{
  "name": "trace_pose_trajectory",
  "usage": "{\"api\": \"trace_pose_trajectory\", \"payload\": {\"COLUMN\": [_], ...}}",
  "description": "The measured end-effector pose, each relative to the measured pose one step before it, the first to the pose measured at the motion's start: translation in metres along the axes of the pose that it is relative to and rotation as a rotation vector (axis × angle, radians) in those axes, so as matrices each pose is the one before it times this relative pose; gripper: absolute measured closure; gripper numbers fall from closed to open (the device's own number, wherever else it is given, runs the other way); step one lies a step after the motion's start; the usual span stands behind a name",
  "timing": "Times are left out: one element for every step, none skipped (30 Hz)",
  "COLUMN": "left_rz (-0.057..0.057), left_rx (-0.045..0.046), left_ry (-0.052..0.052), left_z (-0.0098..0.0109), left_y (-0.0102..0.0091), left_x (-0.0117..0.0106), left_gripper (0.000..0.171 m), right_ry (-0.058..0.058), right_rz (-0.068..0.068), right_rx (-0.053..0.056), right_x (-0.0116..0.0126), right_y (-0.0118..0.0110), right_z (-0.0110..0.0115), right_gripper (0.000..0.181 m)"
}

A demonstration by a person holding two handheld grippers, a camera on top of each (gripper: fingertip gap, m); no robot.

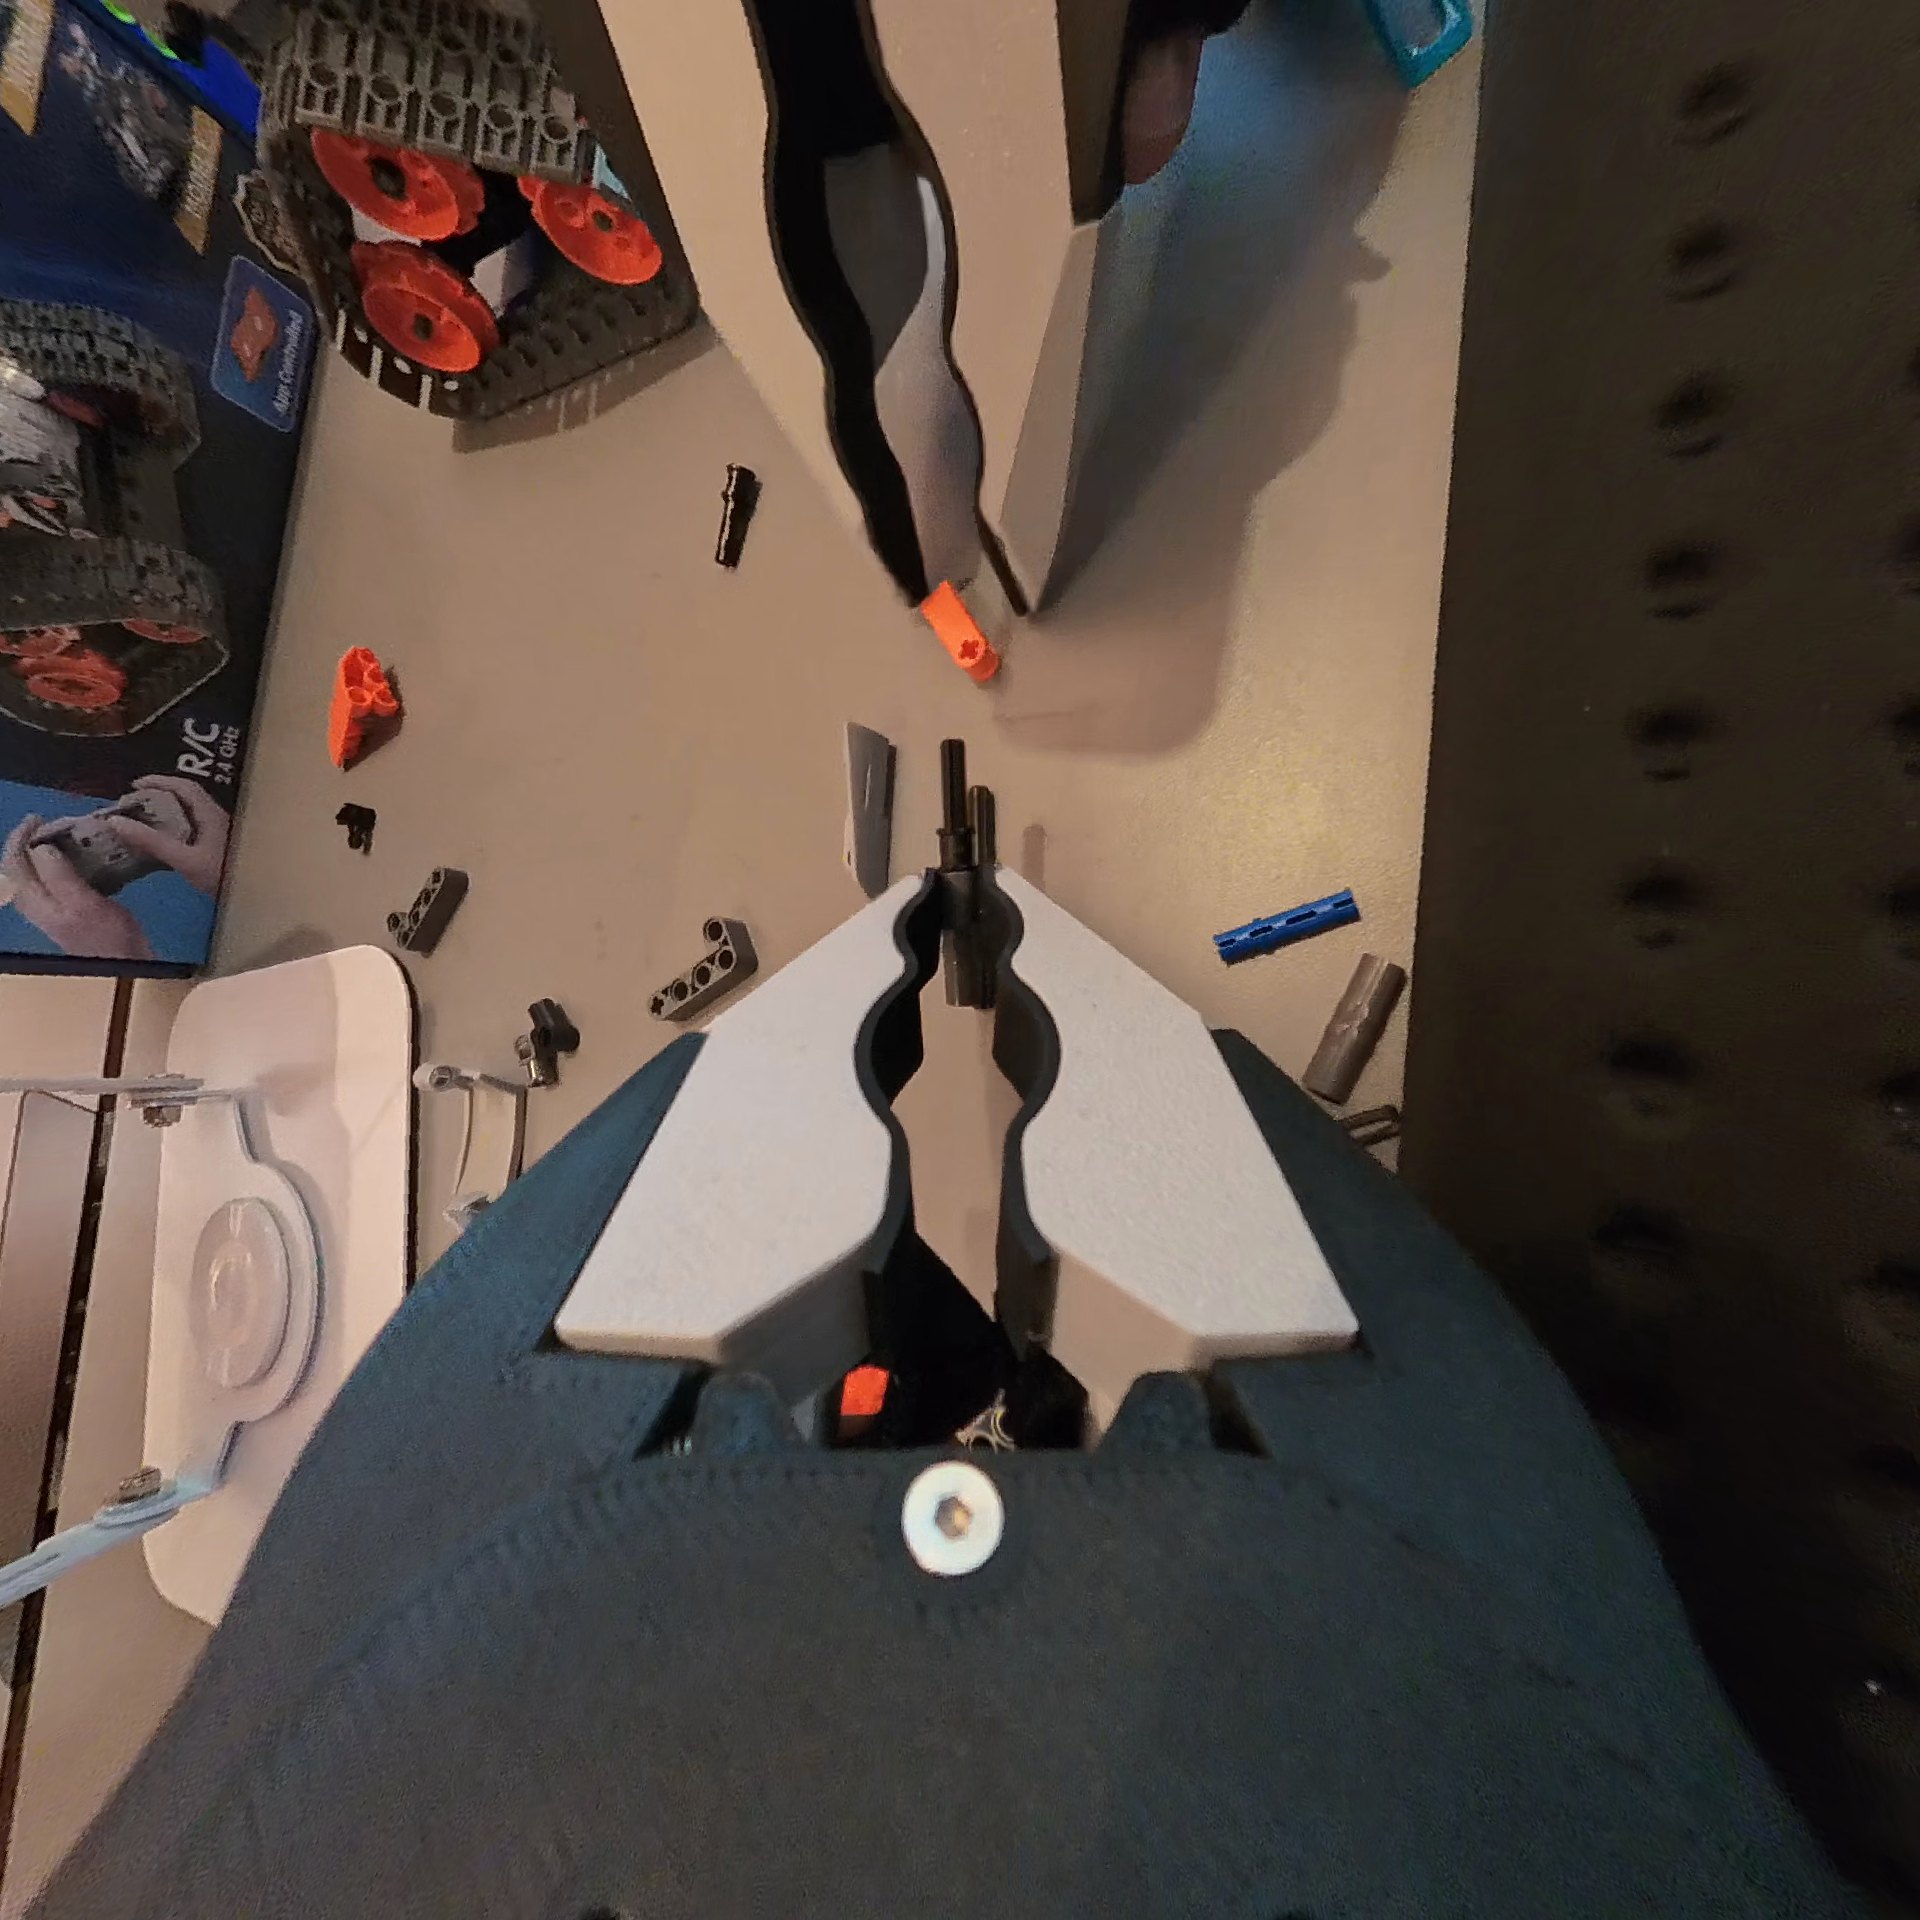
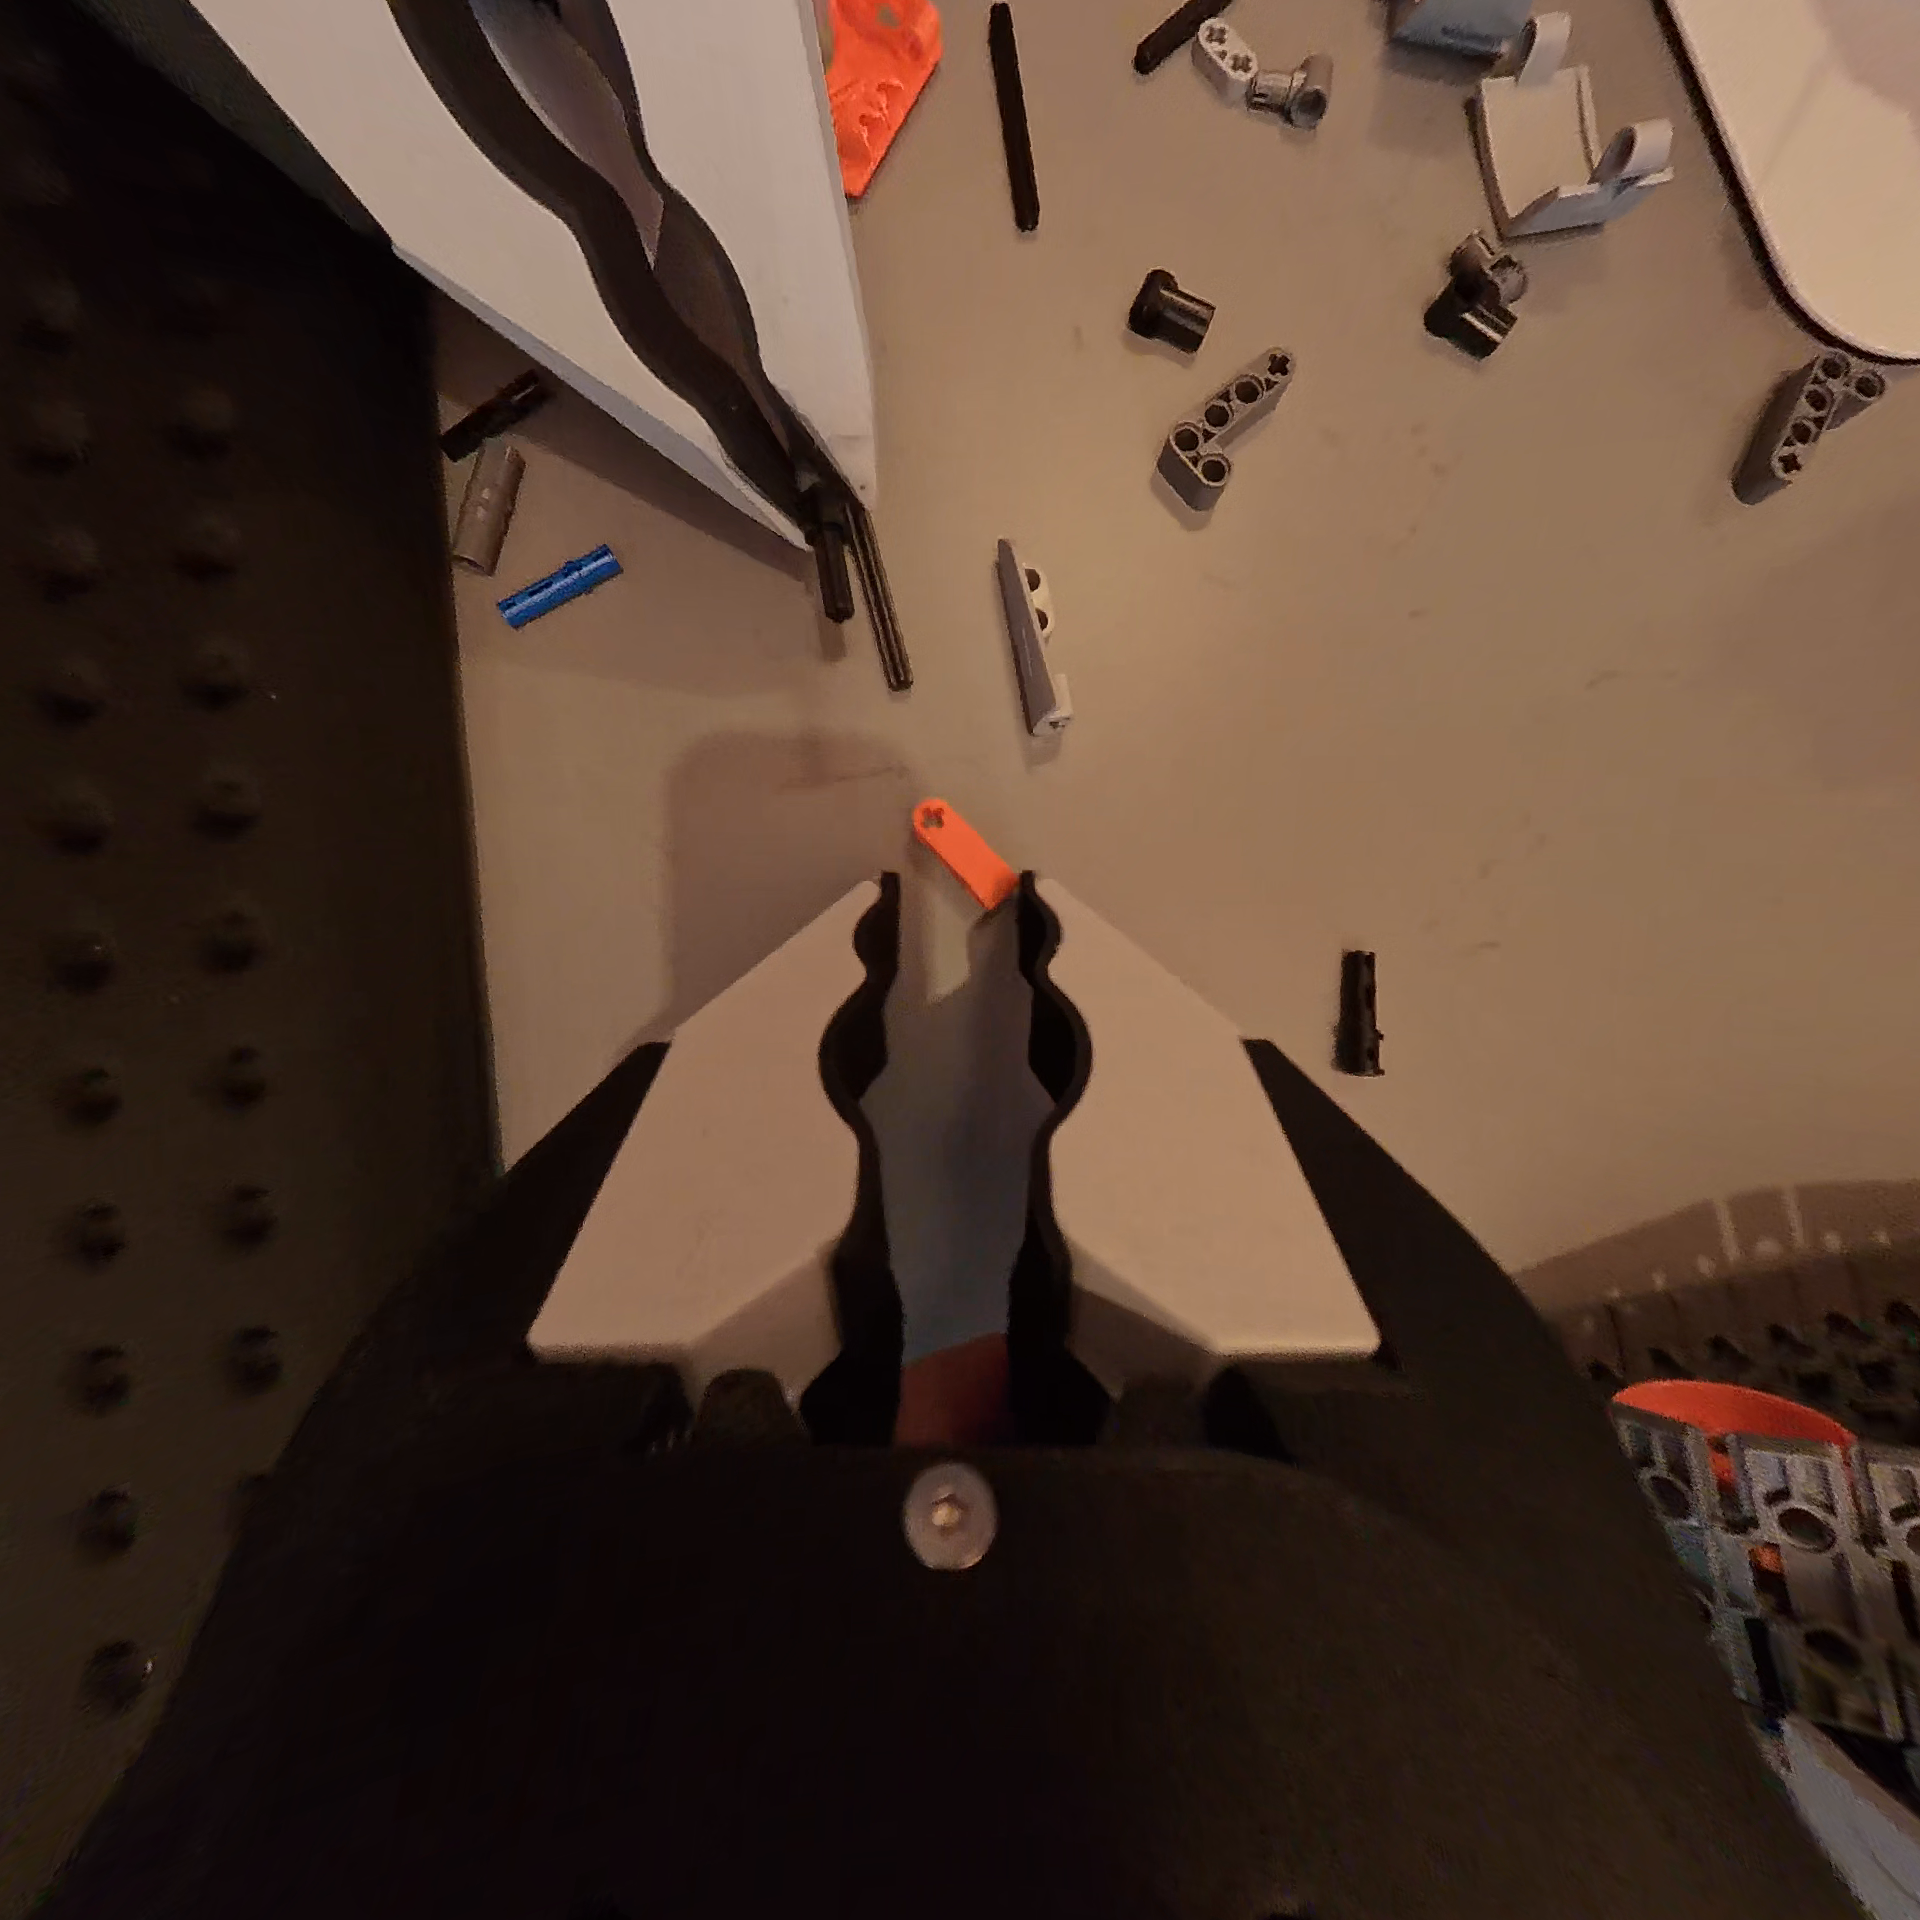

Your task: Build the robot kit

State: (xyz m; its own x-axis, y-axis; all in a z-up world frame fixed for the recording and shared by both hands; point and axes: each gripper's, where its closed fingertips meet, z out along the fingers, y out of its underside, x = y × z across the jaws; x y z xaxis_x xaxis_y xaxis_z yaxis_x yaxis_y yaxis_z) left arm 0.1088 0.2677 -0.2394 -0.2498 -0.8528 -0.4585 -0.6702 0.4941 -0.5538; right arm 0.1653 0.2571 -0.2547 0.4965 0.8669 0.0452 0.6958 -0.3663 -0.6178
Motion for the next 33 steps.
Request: {"api": "trace_pose_trajectory", "payload": {"left_rz": [0.0029, -0.0004, 0.0012, 0.0035, 0.0001, -0.0017, -0.0003, -0.0058, -0.0186, -0.033, -0.041, -0.0456, -0.0545, -0.0781, -0.1008, -0.1096, -0.1031, -0.1019, -0.1029, -0.0859, -0.0601, -0.0399, -0.0279, -0.0291, -0.0238, -0.0038, -0.0012, -0.0113, -0.0097, 0.0012, 0.0034, -0.0002, 0.0017], "left_rx": [-0.0039, -0.00191, 0.00027, 0.00494, 0.00874, 0.01258, 0.01887, 0.02519, 0.04051, 0.05206, 0.06006, 0.05771, 0.07145, 0.07372, 0.07276, 0.0853, 0.08239, 0.08086, 0.0801, 0.06141, 0.05073, 0.03899, 0.03545, 0.0361, 0.02199, 0.00941, 0.00577, 0.00731, 0.00077, 0.00628, 0.01284, 0.00749, 0.00382], "left_ry": [-0.0012, 0.0, -0.0045, -0.0099, -0.0051, -0.0048, -0.0148, -0.0133, -0.0025, -0.0063, -0.014, -0.0048, -0.017, -0.0024, 0.024, 0.0102, 0.0174, 0.0375, 0.0258, 0.0214, 0.015, 0.0013, -0.003, 0.0066, 0.0028, -0.0058, 0.0002, 0.0074, 0.0116, 0.0089, 0.0039, 0.0042, 0.007], "left_z": [0.00065, -0.00003, -0.00045, -0.00076, -0.00088, -0.00077, -0.00088, -0.00115, -0.00186, -0.00244, -0.00275, -0.00275, -0.00376, -0.00398, -0.00333, -0.00324, -0.00235, -0.00165, -0.00128, -0.00002, 0.00063, 0.00118, 0.00114, 0.00131, 0.00208, 0.00267, 0.00272, 0.0023, 0.00217, 0.00153, 0.00047, -0.00015, -0.00045], "left_y": [0.00068, 0.00028, -0.00027, -0.00106, -0.00187, -0.00261, -0.0037, -0.00514, -0.00759, -0.00934, -0.01012, -0.00959, -0.01137, -0.01201, -0.01218, -0.01345, -0.01266, -0.0126, -0.01224, -0.0089, -0.0066, -0.00427, -0.00387, -0.00393, -0.00169, 0.0008, 0.00161, 0.00135, 0.00197, 0.00106, -0.00065, -0.0009, -0.00102], "left_x": [0.00025, 0.00029, -0.00059, -0.00171, -0.00119, -0.00141, -0.00279, -0.00271, -0.00192, -0.00344, -0.0053, -0.0044, -0.00682, -0.00613, -0.00319, -0.00559, -0.00447, -0.00151, -0.00274, -0.00228, -0.00148, -0.00203, -0.00147, 0.00072, 0.00107, 0.00044, 0.00164, 0.00269, 0.00342, 0.00326, 0.00266, 0.00179, 0.00137], "left_gripper": [0.166, 0.166, 0.166, 0.166, 0.166, 0.166, 0.166, 0.166, 0.166, 0.166, 0.166, 0.166, 0.167, 0.167, 0.167, 0.166, 0.167, 0.166, 0.166, 0.166, 0.167, 0.166, 0.166, 0.166, 0.166, 0.166, 0.166, 0.166, 0.166, 0.166, 0.166, 0.166, 0.166], "right_ry": [-0.0042, -0.0119, -0.0052, 0.0174, 0.0232, 0.0079, -0.0073, -0.0125, -0.0062, -0.0018, -0.0127, -0.0159, -0.0132, 0.0037, 0.0334, 0.046, 0.0244, 0.0147, 0.0295, 0.0356, 0.0366, 0.0477, 0.0489, 0.0472, 0.0471, 0.0372, 0.034, 0.0463, 0.0391, 0.0201, 0.0078, -0.0118, -0.0146], "right_rz": [0.0003, -0.0019, -0.0022, -0.0011, 0.0023, 0.008, 0.0062, 0.0031, 0.0086, 0.0214, 0.0347, 0.0422, 0.0389, 0.0195, -0.013, -0.0299, -0.0227, -0.0153, -0.0203, -0.0227, -0.0197, -0.0167, -0.0173, -0.0247, -0.0331, -0.0322, -0.0233, -0.0178, -0.0114, 0.0065, 0.0232, 0.0231, 0.0137], "right_rx": [-0.0053, -0.002, -0.0014, 0.0017, 0.0147, 0.0296, 0.0398, 0.0433, 0.0459, 0.053, 0.0621, 0.0726, 0.0673, 0.058, 0.0584, 0.0467, 0.0298, 0.0291, 0.0337, 0.0319, 0.0307, 0.0393, 0.038, 0.0198, 0.016, 0.0178, 0.0051, -0.0047, -0.0079, -0.0073, 0.0033, 0.0067, 0.0055], "right_x": [-0.00187, -0.0039, -0.00257, 0.00173, 0.00346, 0.00128, -0.00192, -0.00351, -0.0023, -0.00038, -0.00073, -0.00033, 0.00017, 0.00166, 0.00406, 0.00397, -0.00046, -0.00296, -0.00205, -0.00157, -0.00141, 0.00059, 0.00151, 0.00176, 0.00171, 0.00064, 0.00083, 0.00343, 0.00359, 0.00208, 0.00173, -0.00042, -0.00103], "right_y": [-0.00042, -0.00092, -0.00066, -0.00063, -0.0024, -0.00494, -0.00713, -0.00798, -0.00809, -0.00848, -0.00893, -0.01008, -0.00937, -0.00829, -0.00884, -0.00797, -0.00648, -0.00672, -0.00737, -0.00721, -0.00707, -0.00798, -0.0076, -0.00484, -0.00454, -0.00483, -0.00317, -0.00129, -0.00034, -0.00016, -0.00141, -0.00175, -0.00131], "right_z": [0.00072, 0.00079, -0.00003, -0.00229, -0.00456, -0.00552, -0.00516, -0.00368, -0.00234, -0.00207, -0.00245, -0.00372, -0.00434, -0.00463, -0.00463, -0.00348, -0.00088, 0.00103, 0.00186, 0.00201, 0.00204, 0.00103, 0.00053, 0.00134, 0.00157, 0.00146, 0.00179, 0.00154, 0.00143, 0.001, -0.00012, -0.00085, -0.00117], "right_gripper": [0.166, 0.165, 0.159, 0.157, 0.156, 0.157, 0.159, 0.161, 0.161, 0.16, 0.158, 0.157, 0.157, 0.157, 0.157, 0.157, 0.154, 0.15, 0.148, 0.146, 0.146, 0.146, 0.146, 0.145, 0.145, 0.146, 0.146, 0.154, 0.159, 0.164, 0.169, 0.172, 0.174]}}
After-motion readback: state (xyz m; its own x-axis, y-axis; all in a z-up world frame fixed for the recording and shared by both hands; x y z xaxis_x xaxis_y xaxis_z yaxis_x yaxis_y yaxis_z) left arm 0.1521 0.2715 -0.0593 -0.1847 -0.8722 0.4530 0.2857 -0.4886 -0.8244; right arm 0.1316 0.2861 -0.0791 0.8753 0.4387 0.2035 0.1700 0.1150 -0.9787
